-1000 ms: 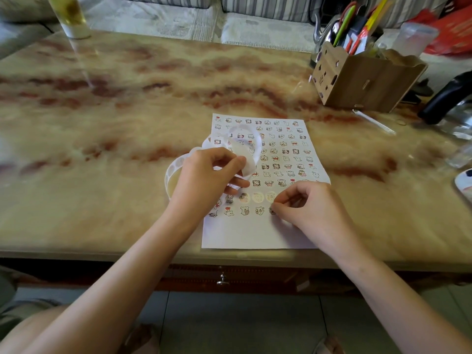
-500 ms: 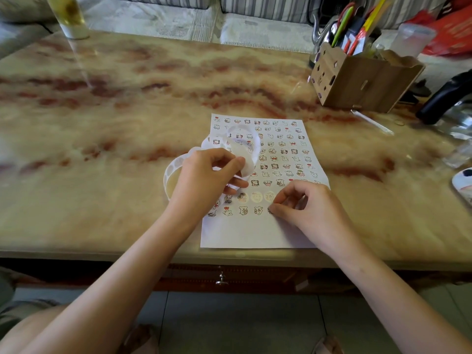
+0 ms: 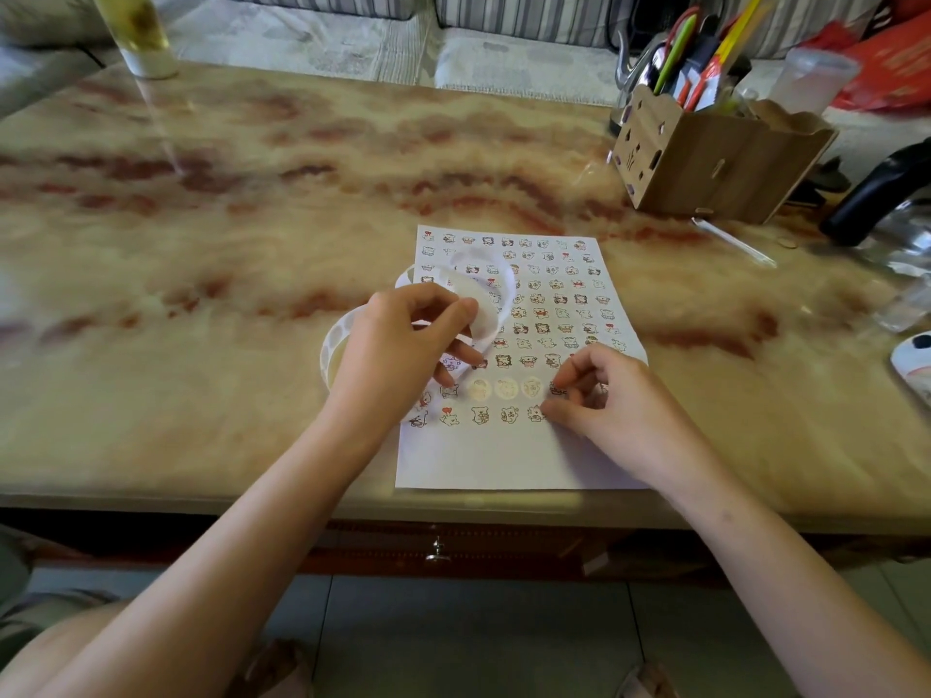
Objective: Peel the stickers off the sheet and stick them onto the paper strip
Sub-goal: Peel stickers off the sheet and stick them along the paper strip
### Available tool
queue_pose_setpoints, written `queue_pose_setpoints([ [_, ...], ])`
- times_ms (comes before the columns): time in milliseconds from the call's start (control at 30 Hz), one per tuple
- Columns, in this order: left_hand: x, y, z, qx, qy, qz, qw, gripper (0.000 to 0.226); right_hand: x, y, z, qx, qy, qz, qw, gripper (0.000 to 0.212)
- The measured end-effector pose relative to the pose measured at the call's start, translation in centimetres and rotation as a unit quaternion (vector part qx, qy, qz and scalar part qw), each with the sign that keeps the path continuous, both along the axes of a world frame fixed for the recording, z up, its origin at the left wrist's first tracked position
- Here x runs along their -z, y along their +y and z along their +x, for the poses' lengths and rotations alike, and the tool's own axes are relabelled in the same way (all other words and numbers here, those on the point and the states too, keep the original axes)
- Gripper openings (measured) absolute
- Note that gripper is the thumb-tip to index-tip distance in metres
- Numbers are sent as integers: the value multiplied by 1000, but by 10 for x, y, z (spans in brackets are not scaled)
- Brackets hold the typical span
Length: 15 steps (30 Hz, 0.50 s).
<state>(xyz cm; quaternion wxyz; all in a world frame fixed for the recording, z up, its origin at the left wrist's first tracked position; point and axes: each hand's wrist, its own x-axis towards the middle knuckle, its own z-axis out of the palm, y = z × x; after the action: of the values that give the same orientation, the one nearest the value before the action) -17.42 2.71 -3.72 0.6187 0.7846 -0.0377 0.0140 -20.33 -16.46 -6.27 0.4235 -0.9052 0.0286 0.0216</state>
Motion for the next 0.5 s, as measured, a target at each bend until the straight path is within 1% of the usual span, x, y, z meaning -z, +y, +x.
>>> queue_pose_setpoints([
  [67,-1,0,-1,2,-9,-7,1000,20,-2,2,1,-9,-22,29,999,12],
  [133,-2,-1,-1,3,-12,-21,1000,20,-8,8,2,-31,-40,87,995,9],
  [200,-3,-2,-2,6,-14,-32,999,19,-14,16,6,-68,-51,126,988,14],
  [267,-4,-2,-2,8,-20,-38,999,19,-18,24,11,-107,-52,130,984,24],
  [300,-4,-2,-2,5,-22,-41,999,19,-19,28,14,-117,-44,140,982,27],
  [367,-4,0,0,-11,-27,-47,998,18,-20,33,21,-119,-12,195,973,29],
  [433,-3,2,2,-28,-30,-50,998,17,-18,37,28,-118,28,265,957,30],
  [500,-2,4,3,-28,-20,-67,997,17,-15,40,34,-121,53,313,940,38],
])
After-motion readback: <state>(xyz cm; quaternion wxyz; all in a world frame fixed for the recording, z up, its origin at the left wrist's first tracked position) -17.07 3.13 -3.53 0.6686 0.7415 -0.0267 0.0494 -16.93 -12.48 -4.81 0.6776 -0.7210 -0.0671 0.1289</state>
